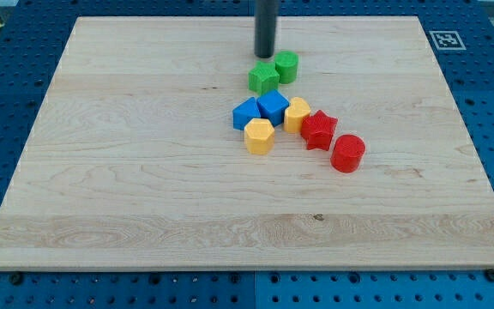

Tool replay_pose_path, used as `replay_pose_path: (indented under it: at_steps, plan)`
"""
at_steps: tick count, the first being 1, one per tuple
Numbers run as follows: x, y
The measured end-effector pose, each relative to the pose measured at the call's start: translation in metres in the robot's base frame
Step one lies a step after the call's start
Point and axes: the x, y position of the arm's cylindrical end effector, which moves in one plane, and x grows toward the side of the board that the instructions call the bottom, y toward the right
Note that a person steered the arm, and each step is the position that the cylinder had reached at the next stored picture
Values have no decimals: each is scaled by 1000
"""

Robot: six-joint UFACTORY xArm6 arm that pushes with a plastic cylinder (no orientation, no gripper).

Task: Push the green circle into the red circle

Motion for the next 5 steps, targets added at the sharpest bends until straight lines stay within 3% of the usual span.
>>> replay_pose_path:
  at_steps: [1,3,4,5]
  plan:
    - [8,-1]
    - [36,116]
    - [50,143]
    - [19,122]
